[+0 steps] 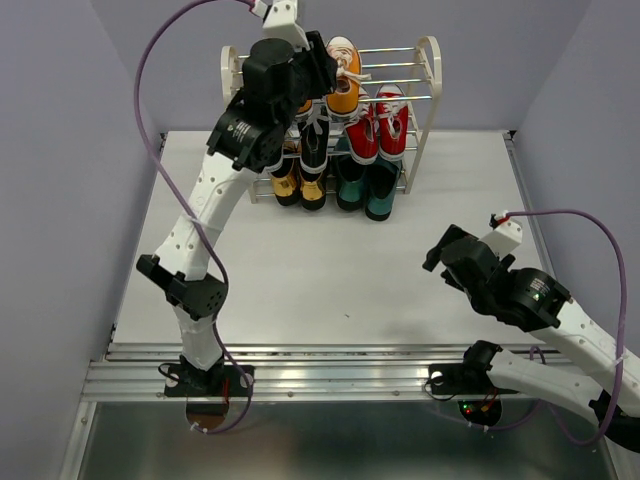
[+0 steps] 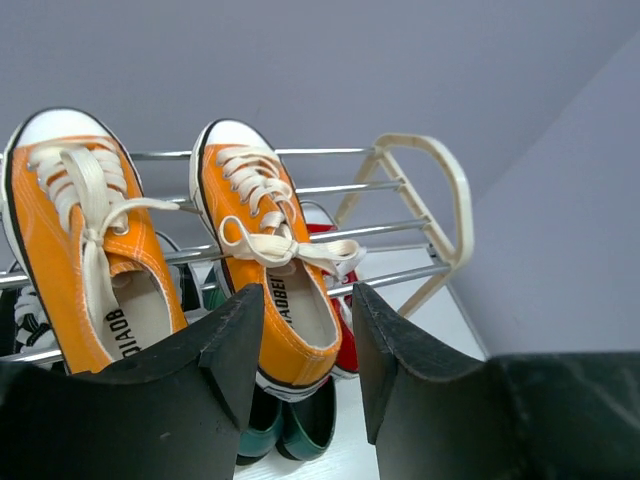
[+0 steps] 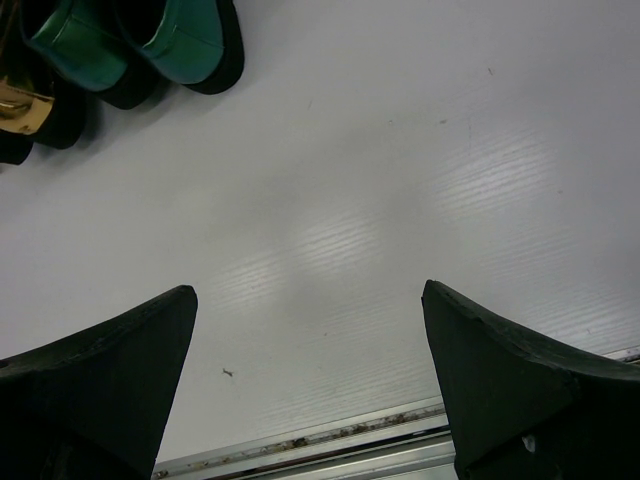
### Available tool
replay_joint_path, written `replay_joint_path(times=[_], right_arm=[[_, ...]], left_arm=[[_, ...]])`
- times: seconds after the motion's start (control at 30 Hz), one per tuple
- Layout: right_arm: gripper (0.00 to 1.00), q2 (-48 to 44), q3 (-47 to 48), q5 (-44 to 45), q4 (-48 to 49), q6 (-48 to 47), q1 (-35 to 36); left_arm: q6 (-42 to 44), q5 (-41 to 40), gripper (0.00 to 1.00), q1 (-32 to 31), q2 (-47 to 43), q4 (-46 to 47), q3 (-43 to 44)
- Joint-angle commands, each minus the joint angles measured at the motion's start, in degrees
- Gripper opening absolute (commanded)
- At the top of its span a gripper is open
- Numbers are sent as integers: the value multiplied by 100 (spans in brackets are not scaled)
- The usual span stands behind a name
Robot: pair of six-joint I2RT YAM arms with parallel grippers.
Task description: Place and organize the shoes onto the shoe shelf
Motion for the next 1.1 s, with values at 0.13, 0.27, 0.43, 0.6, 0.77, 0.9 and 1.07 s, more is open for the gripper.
replay_joint_path(times=[0.13, 0.27, 0.43, 0.6, 0.77, 0.9, 1.07], right_arm=[[100, 33, 228, 18, 233, -56, -34], [100, 112, 254, 18, 216, -258, -34], [100, 349, 368, 439, 14, -320, -34], [100, 666, 561, 738, -232, -285, -34], [100, 930, 693, 791, -364, -276, -34], [100, 895, 571, 774, -171, -294, -34], [100, 851, 474, 774, -22, -259, -34]], left_arm=[[-107, 451, 52, -15, -1499, 568, -652], [-159, 749, 54, -24, -2518, 972, -2335], [-98, 970, 58, -33, -3837, 947, -4043], [-133, 962, 62, -33, -5032, 754, -5738], [-273, 514, 63, -42, -5999, 7, -6568], [-545, 92, 64, -33, -6492, -257, -7015], [-748, -145, 64, -33, -6914, -232, -7263]])
